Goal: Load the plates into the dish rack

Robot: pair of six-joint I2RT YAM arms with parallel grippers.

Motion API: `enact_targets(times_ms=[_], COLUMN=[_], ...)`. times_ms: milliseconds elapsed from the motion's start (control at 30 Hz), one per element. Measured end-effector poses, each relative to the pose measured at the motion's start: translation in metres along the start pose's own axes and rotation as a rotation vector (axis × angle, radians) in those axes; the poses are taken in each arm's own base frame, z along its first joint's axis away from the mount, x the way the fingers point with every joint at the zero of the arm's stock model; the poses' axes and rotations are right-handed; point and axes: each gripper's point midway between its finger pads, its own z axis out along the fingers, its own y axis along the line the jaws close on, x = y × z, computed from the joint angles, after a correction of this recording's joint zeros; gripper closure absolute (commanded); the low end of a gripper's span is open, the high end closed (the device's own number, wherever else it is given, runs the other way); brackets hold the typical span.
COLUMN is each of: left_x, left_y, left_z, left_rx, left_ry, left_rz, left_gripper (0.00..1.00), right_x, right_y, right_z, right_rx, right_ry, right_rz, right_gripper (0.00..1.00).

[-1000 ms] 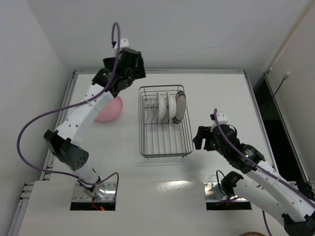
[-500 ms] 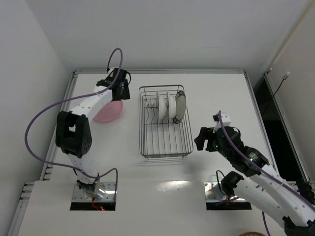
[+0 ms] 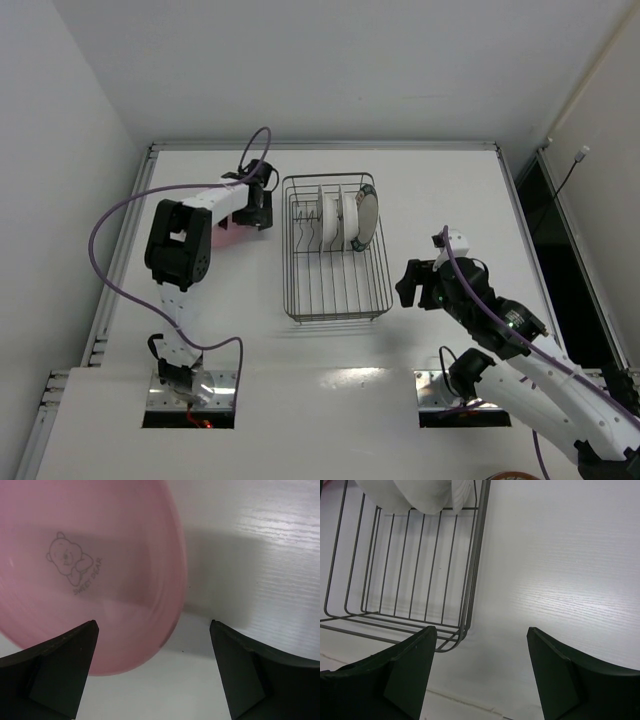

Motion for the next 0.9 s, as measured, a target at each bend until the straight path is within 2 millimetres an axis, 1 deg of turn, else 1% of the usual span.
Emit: enact_targets(times_ms=[33, 67, 133, 167, 233, 267, 367, 400, 500, 633, 700, 733, 800, 867, 900], left_x=[0.003, 0.004, 0.006, 0.006, 0.005, 0.006, 0.005, 0.002, -0.004, -0.001, -0.002, -0.004, -0.014, -0.028, -0.037], left_y=[-0.001, -0.001, -0.003, -0.005, -0.01, -0.011, -0.016, -0.016, -0.017, -0.018, -0.018, -0.018, -0.018, -0.016, -0.015], left_z=[0.002, 0.003, 0.004, 0.005, 0.005, 0.006, 0.009, 0.009, 0.006, 0.005, -0.001, -0.007, -0.026, -0.05, -0.067], left_rx=[-0.001, 0.001, 0.011, 0.019, 0.042, 0.05, 0.07, 0.07, 0.076, 0.086, 0.098, 0.11, 0.142, 0.178, 0.193], left_ry=[0.01, 0.016, 0.025, 0.028, 0.034, 0.039, 0.05, 0.043, 0.033, 0.049, 0.049, 0.044, 0.013, -0.035, -0.072], left_rz=[0.004, 0.007, 0.007, 0.008, 0.009, 0.01, 0.028, 0.036, 0.05, 0.057, 0.054, 0.047, 0.018, -0.021, -0.041], left_gripper=[0.12, 0.22, 0.34, 0.45, 0.58, 0.72, 0.95, 1.0, 1.0, 1.0, 1.0, 1.0, 1.0, 1.0, 1.0], right_x=[0.0, 0.001, 0.001, 0.002, 0.003, 0.003, 0.005, 0.005, 0.005, 0.006, 0.004, 0.0, -0.006, -0.02, -0.027], right_y=[0.0, 0.0, -0.001, -0.001, -0.002, -0.002, -0.003, -0.003, -0.003, -0.003, -0.003, -0.003, -0.002, 0.001, 0.002], right_z=[0.0, 0.0, 0.0, 0.0, 0.0, -0.001, -0.001, -0.001, -0.001, -0.003, -0.006, -0.009, -0.014, -0.022, -0.027], right_rx=[0.0, 0.001, 0.003, 0.004, 0.006, 0.007, 0.01, 0.01, 0.011, 0.013, 0.014, 0.013, 0.013, 0.008, 0.006], right_ry=[0.001, 0.002, 0.006, 0.008, 0.011, 0.014, 0.019, 0.019, 0.021, 0.025, 0.028, 0.025, 0.018, -0.013, -0.028], right_rz=[0.0, -0.001, -0.002, -0.003, -0.003, -0.004, -0.005, -0.005, -0.004, -0.005, -0.004, -0.004, -0.002, 0.005, 0.009], right_gripper=[0.29, 0.29, 0.29, 0.29, 0.29, 0.29, 0.29, 0.29, 0.29, 0.29, 0.29, 0.29, 0.29, 0.29, 0.29])
